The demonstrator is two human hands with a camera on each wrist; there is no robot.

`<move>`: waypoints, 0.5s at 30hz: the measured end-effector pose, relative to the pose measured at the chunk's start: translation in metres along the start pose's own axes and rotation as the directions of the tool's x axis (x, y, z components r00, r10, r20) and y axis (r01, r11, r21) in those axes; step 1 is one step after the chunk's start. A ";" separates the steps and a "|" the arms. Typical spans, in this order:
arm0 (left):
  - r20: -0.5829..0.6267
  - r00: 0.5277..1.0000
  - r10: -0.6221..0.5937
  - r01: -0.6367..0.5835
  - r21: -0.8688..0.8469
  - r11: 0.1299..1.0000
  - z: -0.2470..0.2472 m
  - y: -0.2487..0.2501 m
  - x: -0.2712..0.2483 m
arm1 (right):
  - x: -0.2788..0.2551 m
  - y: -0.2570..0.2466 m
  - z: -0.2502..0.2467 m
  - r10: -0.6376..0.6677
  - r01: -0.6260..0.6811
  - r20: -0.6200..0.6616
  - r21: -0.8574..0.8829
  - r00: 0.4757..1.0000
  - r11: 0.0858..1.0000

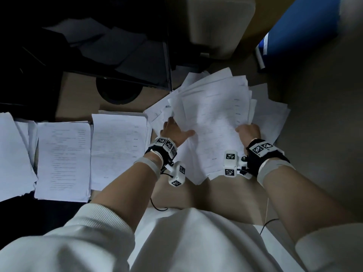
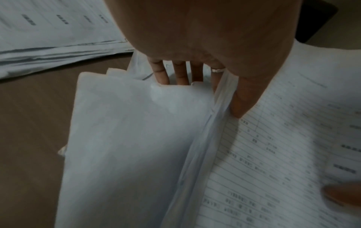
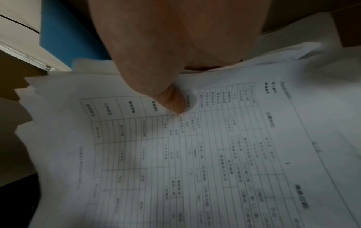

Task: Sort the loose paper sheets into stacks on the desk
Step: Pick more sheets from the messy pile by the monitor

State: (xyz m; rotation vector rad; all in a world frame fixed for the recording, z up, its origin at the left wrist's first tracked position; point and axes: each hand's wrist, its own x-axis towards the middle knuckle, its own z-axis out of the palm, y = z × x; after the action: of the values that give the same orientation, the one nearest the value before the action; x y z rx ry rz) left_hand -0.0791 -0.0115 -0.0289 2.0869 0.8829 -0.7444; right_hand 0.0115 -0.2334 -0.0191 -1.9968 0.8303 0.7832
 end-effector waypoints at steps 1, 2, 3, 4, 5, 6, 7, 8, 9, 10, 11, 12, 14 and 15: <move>0.010 1.000 0.028 -0.028 0.043 0.999 -0.001 0.000 -0.001 | -0.003 0.001 0.000 -0.024 0.024 0.000 0.023 1.000 0.999; 0.030 0.999 0.045 -0.047 0.072 0.996 -0.001 -0.001 -0.001 | -0.006 0.001 0.001 -0.055 0.055 0.000 0.025 0.999 0.998; 0.056 0.997 0.044 -0.048 0.075 0.996 -0.002 -0.002 -0.002 | -0.007 0.004 0.002 -0.095 0.095 0.000 0.018 0.996 0.995; 0.074 0.997 0.027 -0.030 0.041 0.999 -0.002 -0.004 -0.002 | -0.008 0.008 0.002 -0.127 0.127 -0.001 -0.010 0.992 0.992; 0.077 0.997 0.019 -0.019 -0.006 1.000 0.000 -0.007 -0.003 | -0.009 0.011 0.002 -0.150 0.149 -0.009 -0.038 0.989 0.988; 0.068 0.997 0.022 -0.019 -0.049 0.999 0.002 -0.010 -0.004 | -0.011 0.015 0.002 -0.149 0.147 -0.022 -0.078 0.989 0.986; 0.054 0.998 0.024 -0.020 -0.079 0.997 0.004 -0.012 -0.006 | -0.013 0.019 0.001 -0.135 0.130 -0.039 -0.106 0.990 0.986; 0.044 0.999 0.022 -0.018 -0.094 0.995 0.007 -0.015 -0.007 | -0.013 0.024 0.001 -0.106 0.098 -0.056 -0.127 0.993 0.987; 0.038 0.999 0.015 -0.011 -0.088 0.996 0.008 -0.016 -0.010 | -0.012 0.031 0.001 -0.062 0.052 -0.072 -0.133 0.995 0.990; 0.035 0.999 0.008 -0.005 -0.076 0.997 0.010 -0.017 -0.013 | -0.013 0.036 0.002 0.006 -0.018 -0.086 -0.139 0.996 0.990; 0.027 1.000 0.004 -0.002 -0.068 0.998 0.012 -0.019 -0.015 | -0.017 0.042 0.003 0.057 -0.070 -0.095 -0.140 0.994 0.988; 0.013 1.000 0.002 -0.001 -0.071 0.997 0.014 -0.021 -0.017 | -0.020 0.046 0.005 0.093 -0.106 -0.095 -0.143 0.991 0.984; -0.007 1.000 -0.006 0.005 -0.128 0.992 0.018 -0.023 -0.021 | -0.023 0.058 0.009 0.130 -0.141 -0.086 -0.145 0.988 0.979; -0.001 1.000 -0.020 0.020 -0.203 0.979 0.020 -0.024 -0.024 | -0.027 0.064 0.010 0.131 -0.142 -0.079 -0.146 0.988 0.979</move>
State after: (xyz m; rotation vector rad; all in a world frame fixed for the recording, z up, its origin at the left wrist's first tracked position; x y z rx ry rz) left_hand -0.1162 -0.0235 -0.0323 1.9016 0.9424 -0.6333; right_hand -0.0563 -0.2461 -0.0320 -2.1280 0.9822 0.8828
